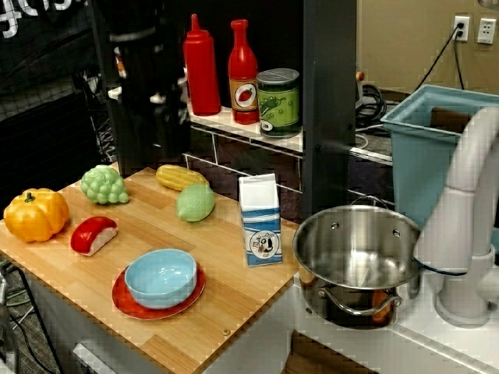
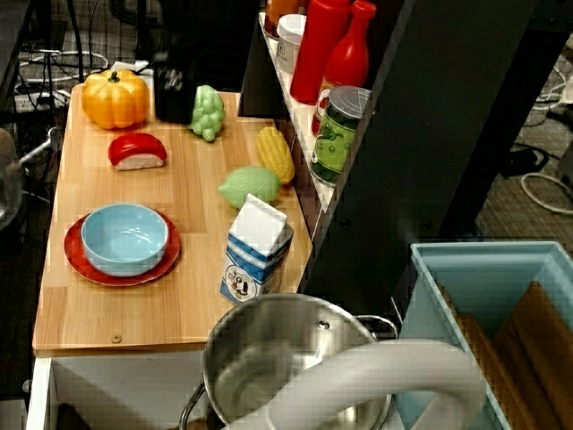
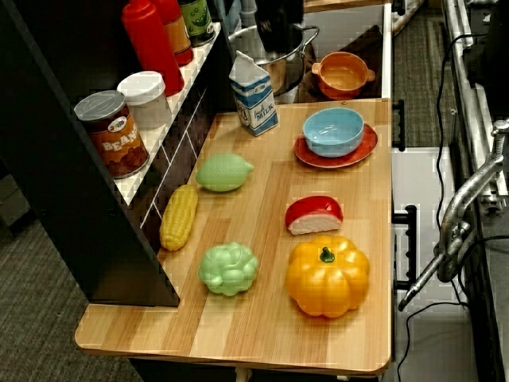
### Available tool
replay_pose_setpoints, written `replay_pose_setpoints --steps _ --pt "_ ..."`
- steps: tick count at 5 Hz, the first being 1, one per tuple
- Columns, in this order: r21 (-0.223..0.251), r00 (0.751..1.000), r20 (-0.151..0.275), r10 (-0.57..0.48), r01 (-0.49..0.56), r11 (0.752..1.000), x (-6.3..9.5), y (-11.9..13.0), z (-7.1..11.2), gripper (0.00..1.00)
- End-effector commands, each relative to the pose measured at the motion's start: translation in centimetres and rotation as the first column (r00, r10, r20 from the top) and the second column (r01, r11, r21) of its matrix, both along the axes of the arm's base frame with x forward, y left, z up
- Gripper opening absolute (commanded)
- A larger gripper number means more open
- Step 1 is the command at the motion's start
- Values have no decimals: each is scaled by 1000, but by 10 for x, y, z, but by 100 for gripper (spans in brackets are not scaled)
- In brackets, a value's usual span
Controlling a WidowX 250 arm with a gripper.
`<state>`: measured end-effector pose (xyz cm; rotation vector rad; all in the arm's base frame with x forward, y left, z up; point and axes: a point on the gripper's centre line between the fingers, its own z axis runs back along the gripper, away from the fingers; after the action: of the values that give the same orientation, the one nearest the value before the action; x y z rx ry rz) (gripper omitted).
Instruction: Lift bowl
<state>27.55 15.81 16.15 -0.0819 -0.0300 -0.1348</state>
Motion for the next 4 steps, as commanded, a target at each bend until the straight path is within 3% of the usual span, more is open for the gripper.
replay_pose_setpoints --steps 1,2,3,4 --pt "82 1000 25 -6 4 997 -15 28 -24 100" --pt "124 999 37 -37 32 992 -25 33 -42 100" --pt "132 998 66 -24 15 991 -31 33 -50 100" --pt "104 993 117 28 -40 994 -32 30 -48 100"
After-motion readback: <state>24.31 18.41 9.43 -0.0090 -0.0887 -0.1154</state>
